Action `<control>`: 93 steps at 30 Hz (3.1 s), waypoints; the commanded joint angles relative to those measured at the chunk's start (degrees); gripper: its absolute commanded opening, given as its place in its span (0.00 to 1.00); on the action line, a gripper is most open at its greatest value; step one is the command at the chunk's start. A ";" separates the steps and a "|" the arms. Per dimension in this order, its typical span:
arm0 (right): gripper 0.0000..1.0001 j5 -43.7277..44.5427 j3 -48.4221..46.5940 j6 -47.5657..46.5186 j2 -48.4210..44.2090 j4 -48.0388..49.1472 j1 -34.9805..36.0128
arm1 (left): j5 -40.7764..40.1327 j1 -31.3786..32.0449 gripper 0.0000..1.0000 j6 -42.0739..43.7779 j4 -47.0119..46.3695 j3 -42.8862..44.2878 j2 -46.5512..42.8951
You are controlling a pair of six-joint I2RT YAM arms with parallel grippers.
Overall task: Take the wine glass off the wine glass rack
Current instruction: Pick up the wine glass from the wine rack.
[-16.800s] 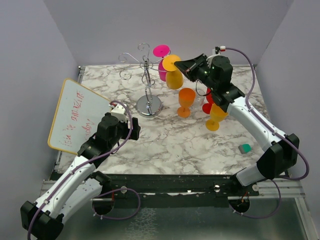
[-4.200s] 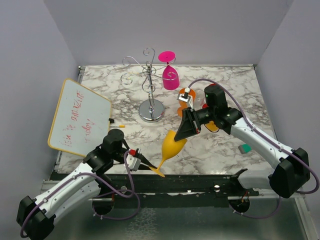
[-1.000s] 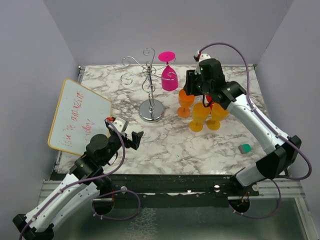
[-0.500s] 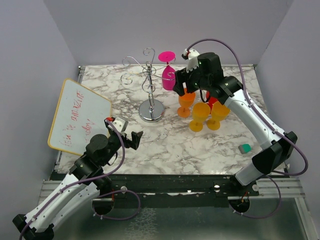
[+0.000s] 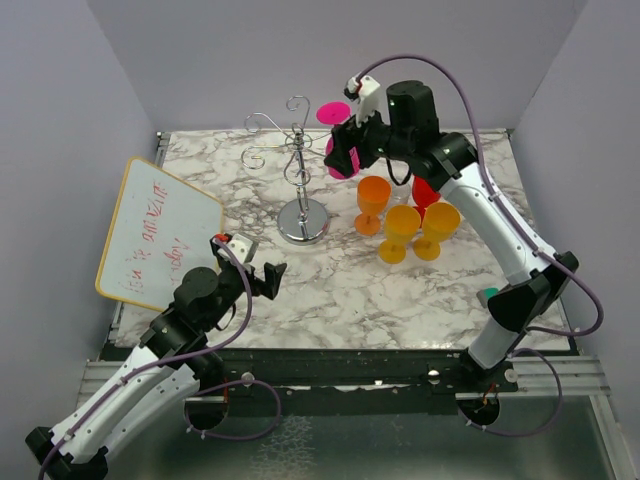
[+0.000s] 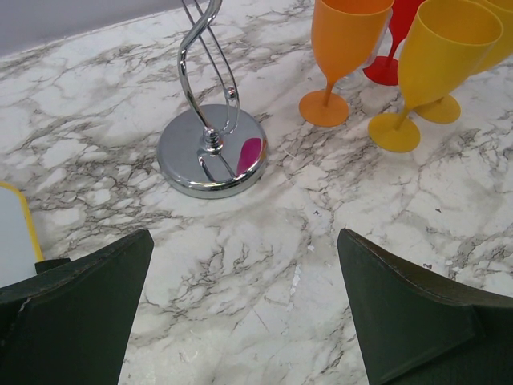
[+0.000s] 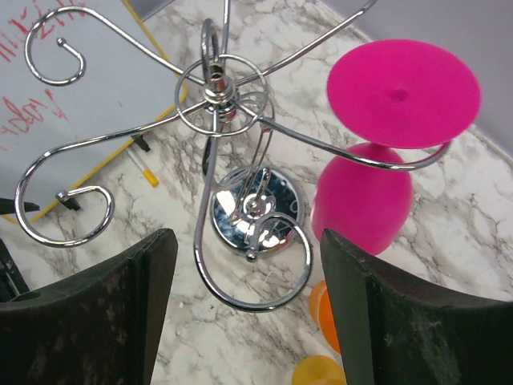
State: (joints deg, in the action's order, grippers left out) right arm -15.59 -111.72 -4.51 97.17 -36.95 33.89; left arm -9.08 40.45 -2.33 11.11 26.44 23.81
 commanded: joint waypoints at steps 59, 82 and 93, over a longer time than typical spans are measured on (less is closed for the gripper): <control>0.69 -7.80 -0.62 34.06 2.72 8.66 -11.85 | -0.67 -0.90 0.99 0.48 1.09 1.06 -1.71; 0.06 -9.51 0.76 35.82 3.85 10.30 -12.45 | -1.07 -1.07 0.99 0.57 1.30 0.92 -1.91; 0.01 -11.11 2.89 39.13 1.81 13.13 -12.52 | -0.94 -1.09 0.99 0.48 1.36 0.90 -1.84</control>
State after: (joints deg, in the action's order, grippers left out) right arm -25.85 -110.83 33.26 101.58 -25.32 21.67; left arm -9.13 39.70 -2.31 12.16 26.44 22.33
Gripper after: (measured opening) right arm 0.024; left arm 0.988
